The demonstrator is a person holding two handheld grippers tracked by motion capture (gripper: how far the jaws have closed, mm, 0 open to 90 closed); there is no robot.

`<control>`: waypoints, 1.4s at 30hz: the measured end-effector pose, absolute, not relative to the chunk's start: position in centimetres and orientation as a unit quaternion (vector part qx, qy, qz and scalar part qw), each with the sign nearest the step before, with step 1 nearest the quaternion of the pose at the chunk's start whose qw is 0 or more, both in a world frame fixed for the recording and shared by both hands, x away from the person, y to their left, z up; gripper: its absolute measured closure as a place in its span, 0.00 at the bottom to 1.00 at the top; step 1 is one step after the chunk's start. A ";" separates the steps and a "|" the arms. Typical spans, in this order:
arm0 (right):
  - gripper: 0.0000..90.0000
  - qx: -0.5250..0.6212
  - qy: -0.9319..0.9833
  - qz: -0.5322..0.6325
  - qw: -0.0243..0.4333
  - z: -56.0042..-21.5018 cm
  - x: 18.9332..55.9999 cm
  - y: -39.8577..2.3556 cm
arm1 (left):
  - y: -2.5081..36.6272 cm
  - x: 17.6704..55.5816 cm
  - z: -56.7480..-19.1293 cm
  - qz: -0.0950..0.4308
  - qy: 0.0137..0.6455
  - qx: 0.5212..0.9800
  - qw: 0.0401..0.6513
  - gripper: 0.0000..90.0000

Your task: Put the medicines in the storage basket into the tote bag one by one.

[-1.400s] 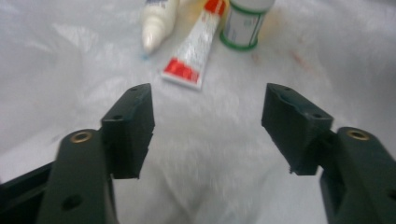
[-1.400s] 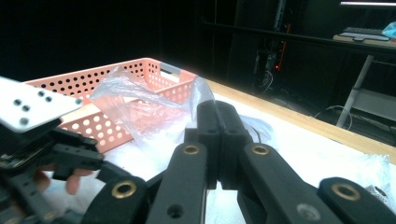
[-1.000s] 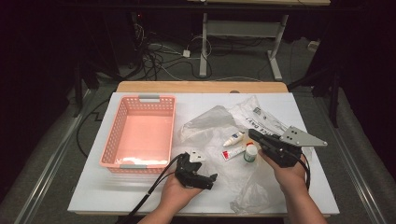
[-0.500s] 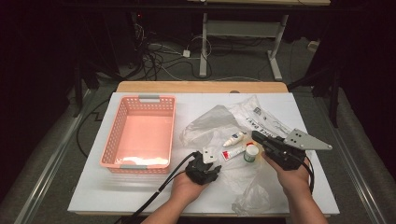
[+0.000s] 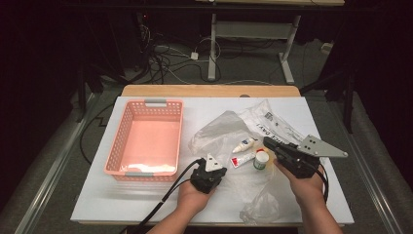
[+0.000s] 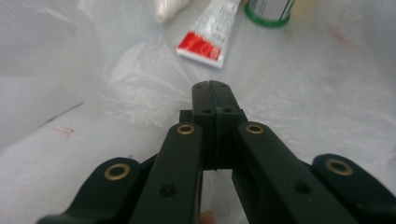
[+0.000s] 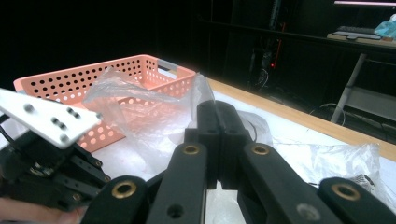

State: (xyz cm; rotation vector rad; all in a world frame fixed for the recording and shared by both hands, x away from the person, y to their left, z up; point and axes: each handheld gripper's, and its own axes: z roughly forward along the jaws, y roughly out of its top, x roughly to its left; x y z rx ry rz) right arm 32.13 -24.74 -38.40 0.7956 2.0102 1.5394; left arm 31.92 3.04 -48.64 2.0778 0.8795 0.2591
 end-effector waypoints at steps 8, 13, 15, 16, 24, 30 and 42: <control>1.00 0.294 0.734 0.562 0.242 -38.4 32.2 -24.8 | 4.3 31.9 -45.1 0.135 0.340 0.798 0.478 0.99; 1.00 0.294 0.734 0.562 0.243 -38.5 32.3 -24.8 | 3.9 32.1 -45.5 0.127 0.338 0.812 0.459 0.96; 1.00 0.295 0.735 0.561 0.242 -38.5 32.2 -24.8 | 4.3 32.0 -46.0 0.113 0.343 0.812 0.459 0.73; 1.00 0.294 0.735 0.561 0.241 -38.6 32.2 -24.8 | 4.4 31.8 -46.1 0.115 0.347 0.811 0.458 0.65; 1.00 0.289 0.738 0.561 0.238 -38.6 32.2 -24.6 | 4.4 32.0 -48.5 0.096 0.387 0.844 0.359 0.21; 1.00 0.294 0.736 0.561 0.237 -38.6 32.3 -24.6 | 4.7 31.9 -49.1 0.105 0.414 0.826 0.368 0.77; 1.00 0.300 0.734 0.558 0.244 -38.8 32.5 -24.6 | 5.1 30.4 -48.8 0.143 0.380 0.814 0.415 0.98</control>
